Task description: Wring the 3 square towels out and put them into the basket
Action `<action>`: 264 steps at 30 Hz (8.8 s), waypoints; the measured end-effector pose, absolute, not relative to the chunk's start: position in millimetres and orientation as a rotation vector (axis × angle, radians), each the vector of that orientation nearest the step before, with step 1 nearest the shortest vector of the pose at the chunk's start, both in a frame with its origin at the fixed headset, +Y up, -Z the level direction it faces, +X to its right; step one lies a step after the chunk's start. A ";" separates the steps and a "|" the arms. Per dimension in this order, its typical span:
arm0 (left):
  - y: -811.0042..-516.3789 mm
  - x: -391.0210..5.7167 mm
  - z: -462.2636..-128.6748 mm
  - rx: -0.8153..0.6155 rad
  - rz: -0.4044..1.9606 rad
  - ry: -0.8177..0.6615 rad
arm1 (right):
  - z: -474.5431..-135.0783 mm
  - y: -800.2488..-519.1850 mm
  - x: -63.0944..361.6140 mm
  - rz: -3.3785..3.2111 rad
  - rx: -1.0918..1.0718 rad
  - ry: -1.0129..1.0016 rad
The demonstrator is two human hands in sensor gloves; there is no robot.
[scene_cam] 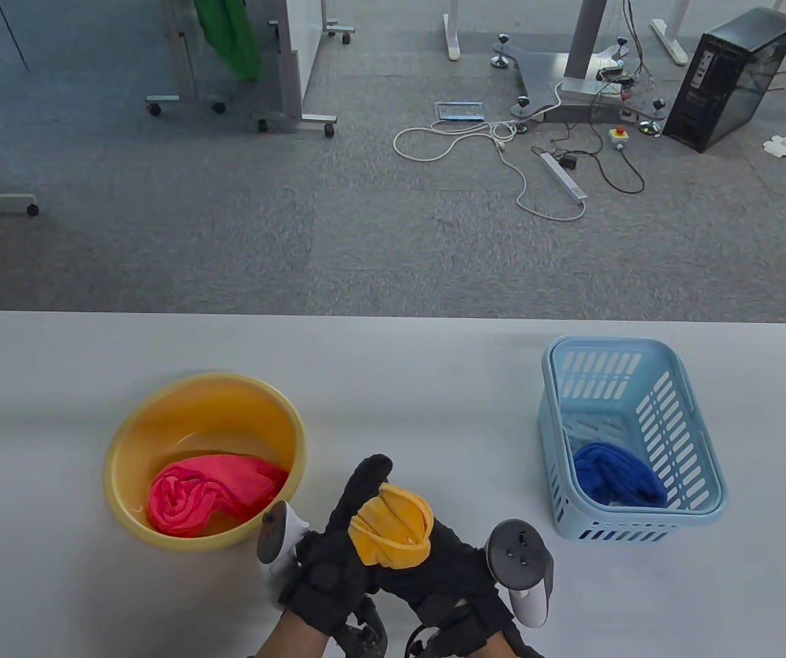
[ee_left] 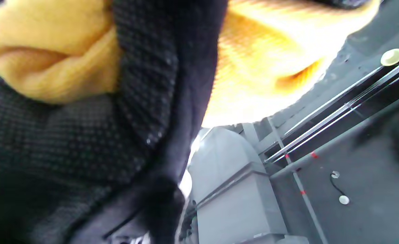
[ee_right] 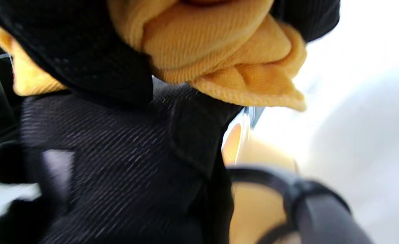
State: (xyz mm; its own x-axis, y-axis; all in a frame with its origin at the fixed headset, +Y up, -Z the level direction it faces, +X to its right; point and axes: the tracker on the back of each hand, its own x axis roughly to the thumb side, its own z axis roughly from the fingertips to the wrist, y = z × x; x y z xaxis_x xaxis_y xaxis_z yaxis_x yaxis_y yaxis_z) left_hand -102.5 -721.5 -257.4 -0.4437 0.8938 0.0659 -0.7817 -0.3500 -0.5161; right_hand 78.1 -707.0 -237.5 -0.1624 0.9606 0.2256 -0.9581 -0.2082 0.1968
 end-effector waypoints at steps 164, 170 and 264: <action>-679.8 -117.6 -240.8 0.187 1.272 -0.527 | -247.4 -706.3 93.0 1.933 0.541 0.389; -682.4 -123.9 -241.1 0.132 1.277 -0.386 | -238.0 -691.8 91.3 2.147 0.477 0.140; -697.2 -141.9 -257.0 -0.039 1.090 -0.463 | -314.0 -665.7 279.3 2.418 -0.777 0.055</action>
State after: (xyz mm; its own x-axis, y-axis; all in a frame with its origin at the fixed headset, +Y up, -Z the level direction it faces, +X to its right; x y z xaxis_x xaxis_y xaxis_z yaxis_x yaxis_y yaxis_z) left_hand -141.9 -697.2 -257.0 0.3769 0.8604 0.3429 -0.8442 0.4714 -0.2550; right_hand 279.3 -665.7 -314.0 -0.6541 0.5264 -0.5433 -0.5504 -0.8238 -0.1355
